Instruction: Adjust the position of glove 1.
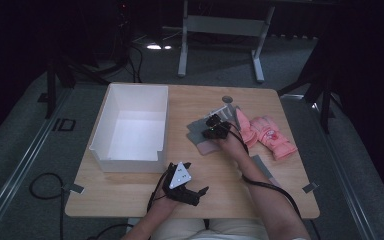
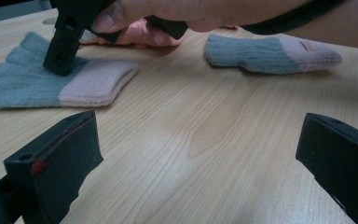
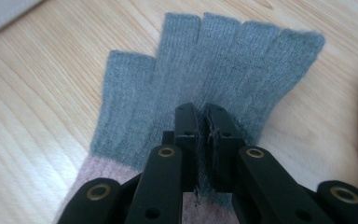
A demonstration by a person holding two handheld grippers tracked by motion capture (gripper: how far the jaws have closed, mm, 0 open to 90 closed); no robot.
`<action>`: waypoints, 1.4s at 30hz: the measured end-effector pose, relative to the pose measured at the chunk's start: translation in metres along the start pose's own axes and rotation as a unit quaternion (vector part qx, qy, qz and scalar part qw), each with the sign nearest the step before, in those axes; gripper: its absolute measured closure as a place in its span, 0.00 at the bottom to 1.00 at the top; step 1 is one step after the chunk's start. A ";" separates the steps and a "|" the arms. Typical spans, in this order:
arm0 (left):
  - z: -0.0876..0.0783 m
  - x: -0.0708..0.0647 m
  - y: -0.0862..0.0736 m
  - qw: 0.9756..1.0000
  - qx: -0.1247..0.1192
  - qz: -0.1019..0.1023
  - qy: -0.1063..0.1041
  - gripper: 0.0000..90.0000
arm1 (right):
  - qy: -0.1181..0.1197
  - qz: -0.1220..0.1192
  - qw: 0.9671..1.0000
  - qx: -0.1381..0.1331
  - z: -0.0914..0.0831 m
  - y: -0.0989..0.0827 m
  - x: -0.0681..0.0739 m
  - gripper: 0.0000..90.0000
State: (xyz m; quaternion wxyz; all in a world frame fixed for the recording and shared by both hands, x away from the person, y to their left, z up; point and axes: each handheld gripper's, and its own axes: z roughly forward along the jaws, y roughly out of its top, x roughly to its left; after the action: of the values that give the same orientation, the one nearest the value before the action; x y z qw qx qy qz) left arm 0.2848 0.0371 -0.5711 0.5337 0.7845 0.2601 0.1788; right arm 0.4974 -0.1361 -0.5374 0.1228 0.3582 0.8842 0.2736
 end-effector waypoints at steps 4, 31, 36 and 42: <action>0.000 0.000 0.000 1.000 0.000 0.000 0.000 0.00 | -0.009 0.029 0.999 -0.024 -0.022 -0.003 0.005 0.94; 0.000 0.000 0.000 1.000 -0.001 -0.001 0.002 0.00 | -0.079 0.152 0.981 -0.091 -0.105 -0.097 0.083 0.95; 0.000 0.001 0.000 1.000 0.000 -0.004 0.001 0.00 | -0.065 0.174 0.980 -0.075 -0.086 -0.108 0.086 0.95; 0.000 0.001 0.000 1.000 0.001 -0.002 0.001 0.00 | -0.069 0.182 0.979 -0.065 -0.071 -0.116 0.086 0.93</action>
State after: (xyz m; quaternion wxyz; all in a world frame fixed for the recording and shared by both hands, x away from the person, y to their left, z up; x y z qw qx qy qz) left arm 0.2855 0.0378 -0.5710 0.5329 0.7844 0.2627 0.1780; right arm 0.3410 -0.1725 -0.5473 0.1543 0.5226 0.7740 0.3226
